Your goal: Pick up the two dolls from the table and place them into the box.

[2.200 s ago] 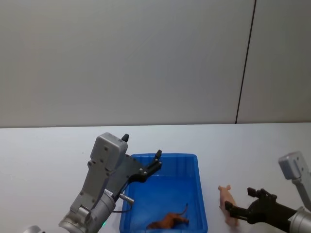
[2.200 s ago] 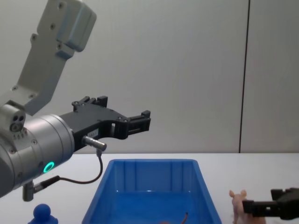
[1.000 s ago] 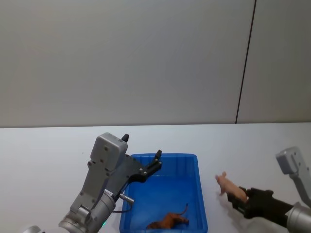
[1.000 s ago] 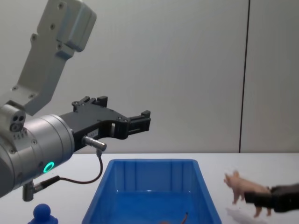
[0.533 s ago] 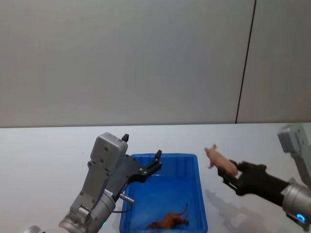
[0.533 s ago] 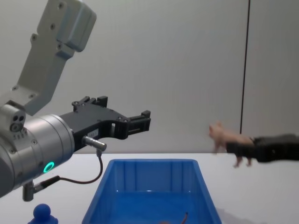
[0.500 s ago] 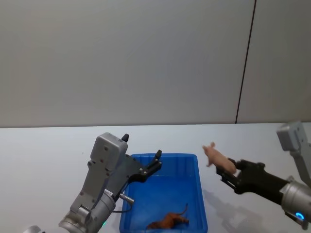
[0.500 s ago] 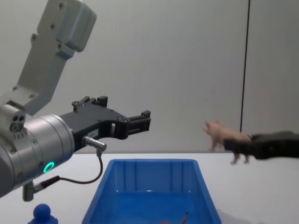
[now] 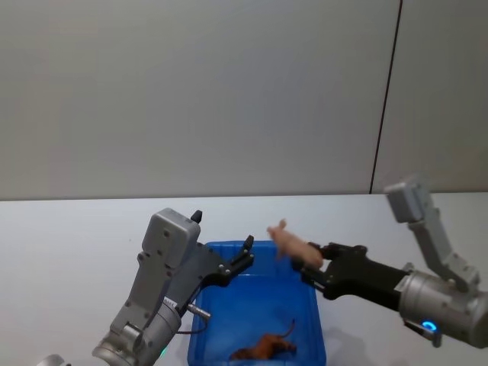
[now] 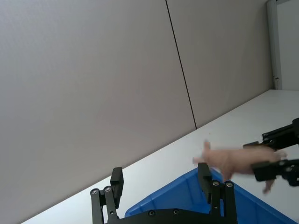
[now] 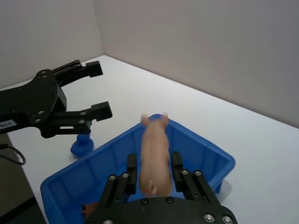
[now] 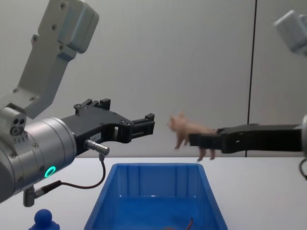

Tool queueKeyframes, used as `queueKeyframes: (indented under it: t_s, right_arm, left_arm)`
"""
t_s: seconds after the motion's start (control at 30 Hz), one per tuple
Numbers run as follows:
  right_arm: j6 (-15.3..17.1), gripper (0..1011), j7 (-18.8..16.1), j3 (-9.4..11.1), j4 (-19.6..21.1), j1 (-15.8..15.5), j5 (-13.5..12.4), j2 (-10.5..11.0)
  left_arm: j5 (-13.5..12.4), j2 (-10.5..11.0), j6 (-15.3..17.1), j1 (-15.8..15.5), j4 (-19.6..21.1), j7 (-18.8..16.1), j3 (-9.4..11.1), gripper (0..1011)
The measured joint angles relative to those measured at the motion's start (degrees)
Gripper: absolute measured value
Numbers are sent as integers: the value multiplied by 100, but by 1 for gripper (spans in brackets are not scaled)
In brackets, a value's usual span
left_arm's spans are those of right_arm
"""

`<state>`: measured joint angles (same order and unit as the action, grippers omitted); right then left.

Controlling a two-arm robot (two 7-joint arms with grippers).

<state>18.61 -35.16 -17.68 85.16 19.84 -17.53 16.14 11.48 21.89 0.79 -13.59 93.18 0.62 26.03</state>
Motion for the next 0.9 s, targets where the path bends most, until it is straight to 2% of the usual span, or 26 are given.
queueKeyframes:
  t_s: [0.13,0.17,0.27,0.3,0.33,0.37,0.63,0.73,0.9]
  right_arm:
    - [64,497,-48,-88,-86,64,70,-87]
    - [85,553,-64,-126,-125,87,98,-123]
    - [103,609,-79,-166,-163,106,132,-153]
    - [105,668,-84,-184,-177,115,148,-165]
    - [105,668,-87,-194,-184,118,159,-170]
    - [104,715,-91,-209,-192,119,175,-174]
    - [-4,960,-118,-200,-150,53,204,-73]
    - [-96,1001,-128,-142,-65,-44,178,53]
    - [-223,1001,-128,-44,54,-204,56,245]
  left_arm:
    - [0,0,0,0,0,0,0,1001]
    - [0,0,0,0,0,0,0,1001]
    - [0,0,0,0,0,0,0,1001]
    - [0,0,0,0,0,0,0,1001]
    - [0,0,0,0,0,0,0,1001]
    - [0,0,0,0,0,0,0,1001]
    - [0,0,0,0,0,0,0,1001]
    - [0,0,0,0,0,0,0,1001]
    - [0,0,0,0,0,0,0,1001]
